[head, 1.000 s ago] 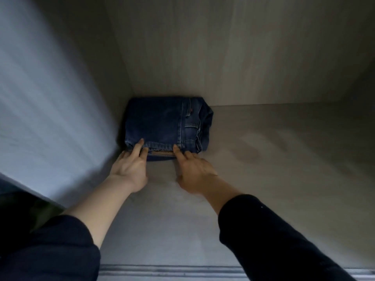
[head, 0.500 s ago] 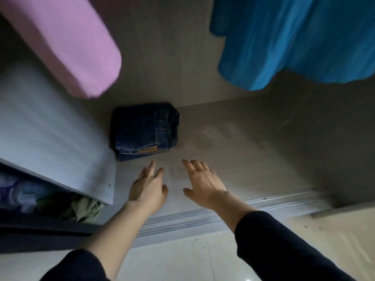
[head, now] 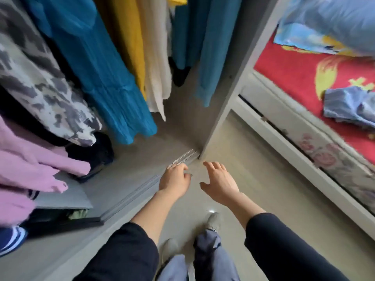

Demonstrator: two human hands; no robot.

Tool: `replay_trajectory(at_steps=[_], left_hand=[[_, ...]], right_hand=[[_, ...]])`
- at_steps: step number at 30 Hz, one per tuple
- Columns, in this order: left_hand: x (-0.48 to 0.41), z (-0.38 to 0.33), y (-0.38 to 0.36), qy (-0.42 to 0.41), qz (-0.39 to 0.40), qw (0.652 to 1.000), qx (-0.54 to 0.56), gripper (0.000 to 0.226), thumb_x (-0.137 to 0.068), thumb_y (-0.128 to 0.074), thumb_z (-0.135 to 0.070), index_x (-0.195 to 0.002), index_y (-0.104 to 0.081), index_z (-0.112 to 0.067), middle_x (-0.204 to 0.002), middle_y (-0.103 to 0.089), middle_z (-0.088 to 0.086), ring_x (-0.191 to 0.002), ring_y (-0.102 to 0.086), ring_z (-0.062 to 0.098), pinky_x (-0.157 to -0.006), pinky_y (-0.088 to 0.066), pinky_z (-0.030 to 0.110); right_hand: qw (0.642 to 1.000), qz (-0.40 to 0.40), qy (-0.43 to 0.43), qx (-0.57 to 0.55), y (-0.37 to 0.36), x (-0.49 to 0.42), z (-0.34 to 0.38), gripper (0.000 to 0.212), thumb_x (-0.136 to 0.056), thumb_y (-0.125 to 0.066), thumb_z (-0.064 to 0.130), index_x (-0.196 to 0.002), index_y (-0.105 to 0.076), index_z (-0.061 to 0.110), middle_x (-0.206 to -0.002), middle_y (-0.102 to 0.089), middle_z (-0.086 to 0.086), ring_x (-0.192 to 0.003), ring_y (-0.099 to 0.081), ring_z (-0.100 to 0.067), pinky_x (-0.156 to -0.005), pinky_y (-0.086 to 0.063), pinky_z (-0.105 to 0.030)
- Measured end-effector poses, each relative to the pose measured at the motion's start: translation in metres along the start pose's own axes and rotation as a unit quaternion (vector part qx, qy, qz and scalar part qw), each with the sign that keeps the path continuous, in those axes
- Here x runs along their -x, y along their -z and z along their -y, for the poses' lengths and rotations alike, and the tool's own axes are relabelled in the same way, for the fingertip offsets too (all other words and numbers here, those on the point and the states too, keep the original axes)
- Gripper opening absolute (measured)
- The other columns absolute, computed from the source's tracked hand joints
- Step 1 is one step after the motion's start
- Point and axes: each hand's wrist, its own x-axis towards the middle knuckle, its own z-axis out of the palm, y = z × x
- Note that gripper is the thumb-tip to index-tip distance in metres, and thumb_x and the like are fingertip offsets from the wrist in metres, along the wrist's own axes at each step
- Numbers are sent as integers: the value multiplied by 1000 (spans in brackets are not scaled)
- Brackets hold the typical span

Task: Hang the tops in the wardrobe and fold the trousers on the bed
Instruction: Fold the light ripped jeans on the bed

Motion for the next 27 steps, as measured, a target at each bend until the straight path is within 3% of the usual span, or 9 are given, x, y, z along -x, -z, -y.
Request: replay_trajectory(at_steps=[4,12,19,27], left_hand=[[16,-101,-23,-91,55,994,-28,35,-90,-45,-20,-122,-59,-22,-121,-61,2,-117,-51,23,-90,-46,31],[4,-320,-103,-240,125,954,-127,35,-90,-44,-22,-123,-56,-22,-122,-59,7,-121,-45,26,-98,-42,33],[-5,-507,-180,-294,141,933,-153,36,-91,-43,-23,-126,-53,-22,-125,-56,3,-121,-47,22,-95,-43,35],[-54,-639,-235,-303,152,927,-160,37,-89,-44,-22,-125,-55,-20,-127,-55,5,-121,-46,23,-98,-43,37]], right_hand=[[991,-49,-114,-43,58,60,-71,68,-88,-61,33,-146,-30,15,-141,-42,-8,-131,-37,-27,-104,-39,-37],[952,-129,-261,-96,150,130,-249,70,-89,-58,35,-148,-27,14,-142,-38,-6,-133,-34,-25,-105,-38,-37],[931,-145,-315,-111,230,167,-430,63,-92,-55,34,-145,-28,15,-138,-40,-7,-131,-36,-26,-104,-39,-38],[920,-162,-329,-136,295,149,-561,63,-92,-56,33,-146,-29,14,-137,-41,-7,-128,-37,-26,-103,-38,-38]])
